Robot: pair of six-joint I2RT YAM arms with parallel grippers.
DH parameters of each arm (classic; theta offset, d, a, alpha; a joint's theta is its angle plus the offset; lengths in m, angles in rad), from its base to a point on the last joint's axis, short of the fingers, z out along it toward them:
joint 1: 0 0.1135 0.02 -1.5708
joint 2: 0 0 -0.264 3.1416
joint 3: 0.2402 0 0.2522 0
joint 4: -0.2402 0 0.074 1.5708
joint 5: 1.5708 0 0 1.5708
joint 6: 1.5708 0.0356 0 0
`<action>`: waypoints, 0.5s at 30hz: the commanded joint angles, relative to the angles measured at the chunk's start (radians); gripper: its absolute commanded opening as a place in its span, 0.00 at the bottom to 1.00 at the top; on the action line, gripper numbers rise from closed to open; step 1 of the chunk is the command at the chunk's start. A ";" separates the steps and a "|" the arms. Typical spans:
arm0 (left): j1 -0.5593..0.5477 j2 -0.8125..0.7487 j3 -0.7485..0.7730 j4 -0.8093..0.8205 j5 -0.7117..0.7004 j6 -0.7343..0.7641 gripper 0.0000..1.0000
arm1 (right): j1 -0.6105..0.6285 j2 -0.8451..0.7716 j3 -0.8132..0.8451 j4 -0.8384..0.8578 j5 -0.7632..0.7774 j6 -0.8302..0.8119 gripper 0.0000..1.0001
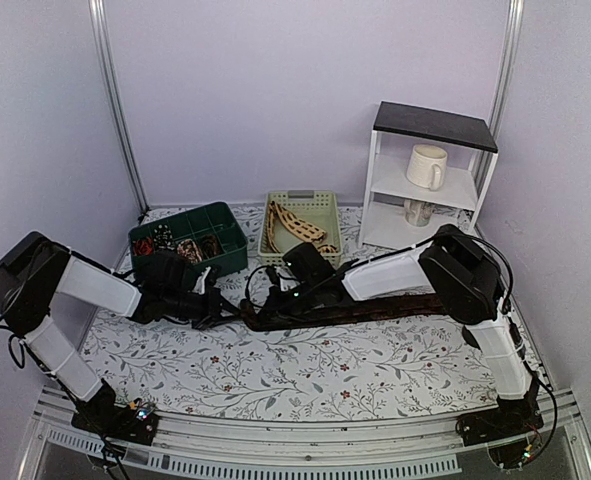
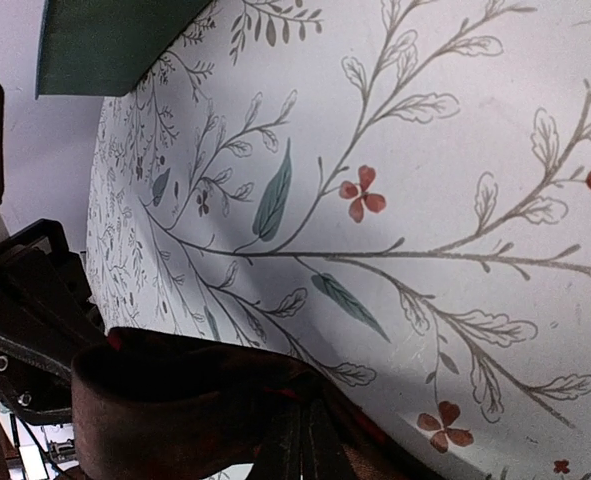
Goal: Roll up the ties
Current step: Pick up the tie from the center of the board.
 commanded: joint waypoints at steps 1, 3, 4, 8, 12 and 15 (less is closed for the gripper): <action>-0.030 -0.017 0.039 0.004 -0.004 0.036 0.00 | -0.001 -0.009 -0.024 0.045 -0.034 0.027 0.03; -0.037 -0.012 0.045 0.003 -0.006 0.037 0.00 | -0.001 -0.010 -0.031 0.052 -0.029 0.032 0.03; -0.041 -0.008 0.049 0.001 -0.008 0.039 0.00 | -0.001 -0.013 -0.040 0.059 -0.024 0.033 0.03; -0.053 0.006 0.057 -0.009 -0.013 0.047 0.00 | -0.003 -0.024 -0.067 0.084 -0.008 0.037 0.03; -0.062 0.006 0.062 -0.011 -0.014 0.048 0.00 | -0.003 -0.045 -0.090 0.102 0.007 0.034 0.03; -0.070 0.009 0.073 -0.023 -0.017 0.056 0.00 | -0.003 -0.062 -0.108 0.120 0.019 0.033 0.01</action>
